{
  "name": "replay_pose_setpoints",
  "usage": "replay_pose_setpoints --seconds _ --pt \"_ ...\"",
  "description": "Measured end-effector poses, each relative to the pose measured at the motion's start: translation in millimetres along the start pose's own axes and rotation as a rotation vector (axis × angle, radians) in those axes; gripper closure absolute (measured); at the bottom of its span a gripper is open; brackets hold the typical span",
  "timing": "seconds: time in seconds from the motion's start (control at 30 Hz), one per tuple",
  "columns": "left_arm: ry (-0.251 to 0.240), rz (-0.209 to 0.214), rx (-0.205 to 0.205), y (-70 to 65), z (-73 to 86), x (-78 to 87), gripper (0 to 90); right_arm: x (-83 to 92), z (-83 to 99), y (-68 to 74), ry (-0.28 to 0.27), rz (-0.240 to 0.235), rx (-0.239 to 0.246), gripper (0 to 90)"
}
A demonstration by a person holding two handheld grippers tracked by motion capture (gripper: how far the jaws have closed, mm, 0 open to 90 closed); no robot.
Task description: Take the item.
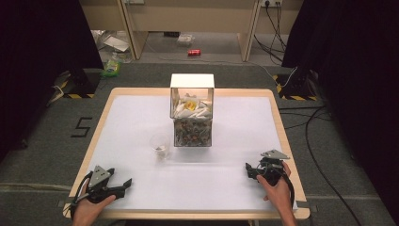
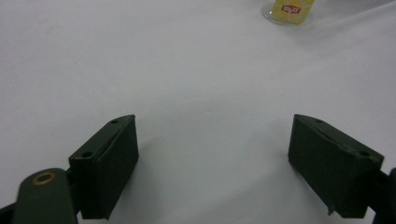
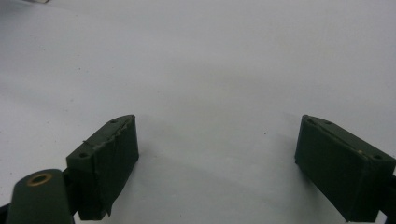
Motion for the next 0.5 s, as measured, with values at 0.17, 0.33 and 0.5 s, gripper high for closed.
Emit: replay_pose_setpoints --seconds 0.17,0.33,0.5 --pt "-0.004 0.000 0.002 0.0 0.8 0.1 15.4 0.0 0.0 0.0 0.000 0.000 0.000 14.0" --pt "-0.004 0.001 0.001 0.3 1.0 0.2 15.4 -0.3 -0.1 -0.7 -0.004 0.001 0.007 13.9" --pt "-0.007 0.001 0.002 0.3 1.2 0.2 15.4 -0.3 -0.1 -0.7 -0.004 -0.001 0.007 14.0"
Point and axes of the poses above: each handheld gripper's, and its own axes: x roughly backward along the jaws, z roughly out of its underside, y roughly to its left, the point moved 1 cm from there along -x, roughly forward along the jaws, and after that the axes turned 13 degrees about z, right-handed, at the moved point
